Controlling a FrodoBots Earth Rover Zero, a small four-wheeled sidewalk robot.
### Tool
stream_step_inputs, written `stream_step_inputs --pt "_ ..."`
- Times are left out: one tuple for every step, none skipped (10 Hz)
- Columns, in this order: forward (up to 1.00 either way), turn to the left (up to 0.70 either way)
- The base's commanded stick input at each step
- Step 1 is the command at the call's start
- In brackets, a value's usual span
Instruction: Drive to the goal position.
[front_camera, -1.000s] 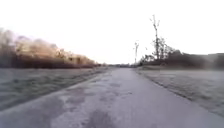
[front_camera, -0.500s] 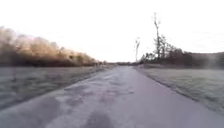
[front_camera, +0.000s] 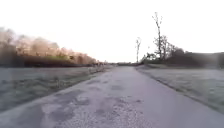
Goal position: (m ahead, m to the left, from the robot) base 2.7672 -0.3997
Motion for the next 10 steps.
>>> stream_step_inputs --pt "1.0 0.0" --pt "1.0 0.0" --pt "1.0 0.0" --pt "1.0 0.0" --pt "1.0 0.0" --pt "1.0 0.0" --pt "1.0 0.0" --pt "1.0 0.0" --pt "1.0 0.0" --pt "1.0 0.0"
